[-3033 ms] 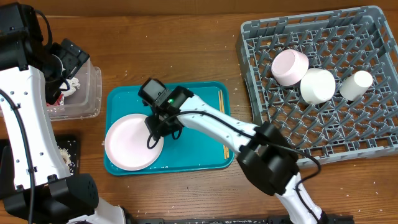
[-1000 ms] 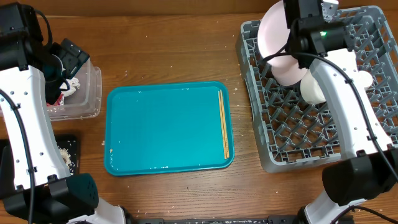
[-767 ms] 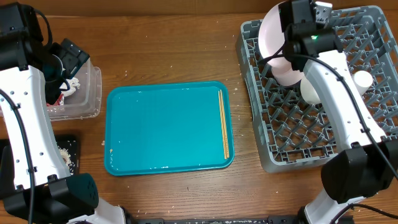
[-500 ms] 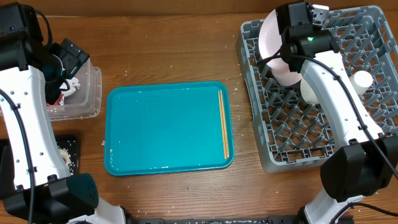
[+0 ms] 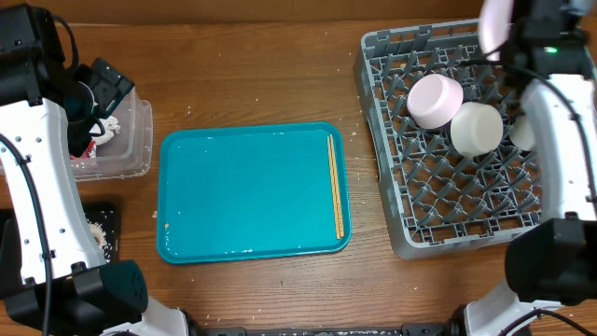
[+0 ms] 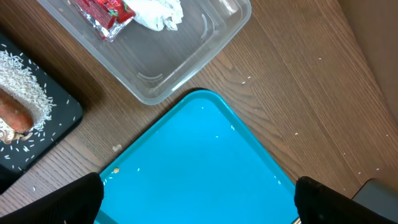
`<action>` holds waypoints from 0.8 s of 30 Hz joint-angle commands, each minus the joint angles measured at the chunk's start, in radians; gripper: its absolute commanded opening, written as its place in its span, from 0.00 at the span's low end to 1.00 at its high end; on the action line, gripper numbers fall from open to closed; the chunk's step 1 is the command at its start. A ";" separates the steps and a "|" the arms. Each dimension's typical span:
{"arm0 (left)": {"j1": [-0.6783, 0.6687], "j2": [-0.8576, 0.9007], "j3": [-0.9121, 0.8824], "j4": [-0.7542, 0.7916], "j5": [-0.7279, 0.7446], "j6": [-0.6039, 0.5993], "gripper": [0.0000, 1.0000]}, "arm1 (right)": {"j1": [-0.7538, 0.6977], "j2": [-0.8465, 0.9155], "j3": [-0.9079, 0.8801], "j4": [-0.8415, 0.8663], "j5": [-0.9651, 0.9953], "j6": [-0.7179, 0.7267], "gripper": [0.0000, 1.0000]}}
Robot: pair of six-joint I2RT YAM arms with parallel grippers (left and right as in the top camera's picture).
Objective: Sort waste into correct bins and load items into the dishwasher
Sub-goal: 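Lower the plate upright into the rack and open the right gripper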
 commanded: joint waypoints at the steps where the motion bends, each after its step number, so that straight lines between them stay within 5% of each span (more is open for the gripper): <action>1: -0.001 0.002 0.006 0.000 0.007 0.019 1.00 | -0.054 -0.027 0.021 0.037 -0.050 -0.111 0.04; 14: 0.000 0.002 0.006 0.000 0.007 0.019 1.00 | -0.072 -0.025 -0.162 0.269 -0.060 -0.366 0.04; 24: 0.000 0.002 0.006 0.000 0.007 0.018 1.00 | -0.090 -0.018 -0.183 0.309 -0.080 -0.398 0.04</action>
